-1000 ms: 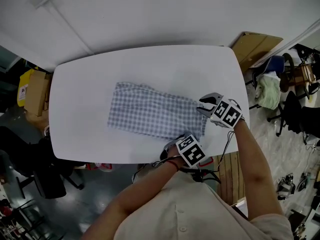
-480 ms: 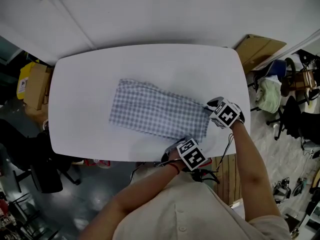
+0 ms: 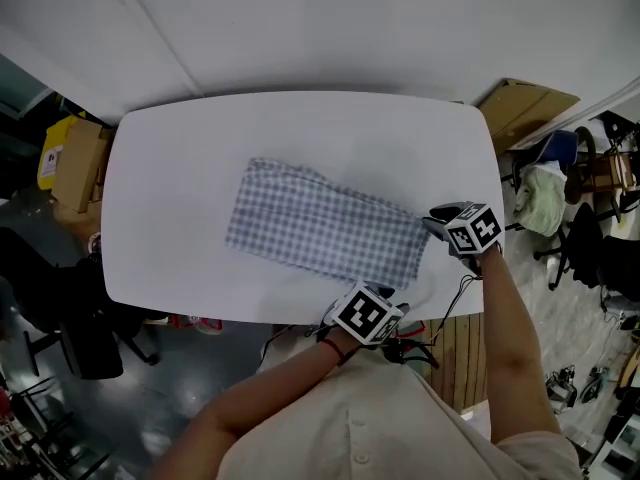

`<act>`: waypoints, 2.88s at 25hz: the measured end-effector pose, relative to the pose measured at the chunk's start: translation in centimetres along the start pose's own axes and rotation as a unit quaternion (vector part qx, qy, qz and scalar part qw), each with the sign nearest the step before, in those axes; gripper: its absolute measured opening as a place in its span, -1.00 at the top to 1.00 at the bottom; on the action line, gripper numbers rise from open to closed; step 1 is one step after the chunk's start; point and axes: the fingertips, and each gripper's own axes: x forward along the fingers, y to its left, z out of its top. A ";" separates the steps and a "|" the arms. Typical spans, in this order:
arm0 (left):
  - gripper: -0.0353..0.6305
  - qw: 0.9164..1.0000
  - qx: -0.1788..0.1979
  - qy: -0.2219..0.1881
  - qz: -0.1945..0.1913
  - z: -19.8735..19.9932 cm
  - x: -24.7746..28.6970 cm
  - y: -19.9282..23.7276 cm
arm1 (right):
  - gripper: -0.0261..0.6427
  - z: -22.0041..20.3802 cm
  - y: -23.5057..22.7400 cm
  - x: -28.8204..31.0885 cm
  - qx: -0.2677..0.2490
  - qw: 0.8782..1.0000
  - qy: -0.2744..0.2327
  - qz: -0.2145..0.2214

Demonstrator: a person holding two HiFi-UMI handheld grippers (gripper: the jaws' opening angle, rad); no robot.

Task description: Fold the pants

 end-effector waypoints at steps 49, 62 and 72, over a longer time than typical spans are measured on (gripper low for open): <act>0.79 0.945 -0.129 -0.204 0.222 -3.9 -23.9 19.9 | 0.87 29.1 23.5 5.8 -0.323 0.931 -0.040 0.165; 0.78 0.930 -0.151 -0.202 0.266 -7.0 -27.7 24.9 | 0.87 31.7 25.5 12.3 -0.371 0.916 0.044 0.146; 0.78 0.932 -0.151 -0.169 0.282 -8.8 -28.2 28.0 | 0.87 32.5 24.8 17.5 -0.389 0.905 0.127 0.118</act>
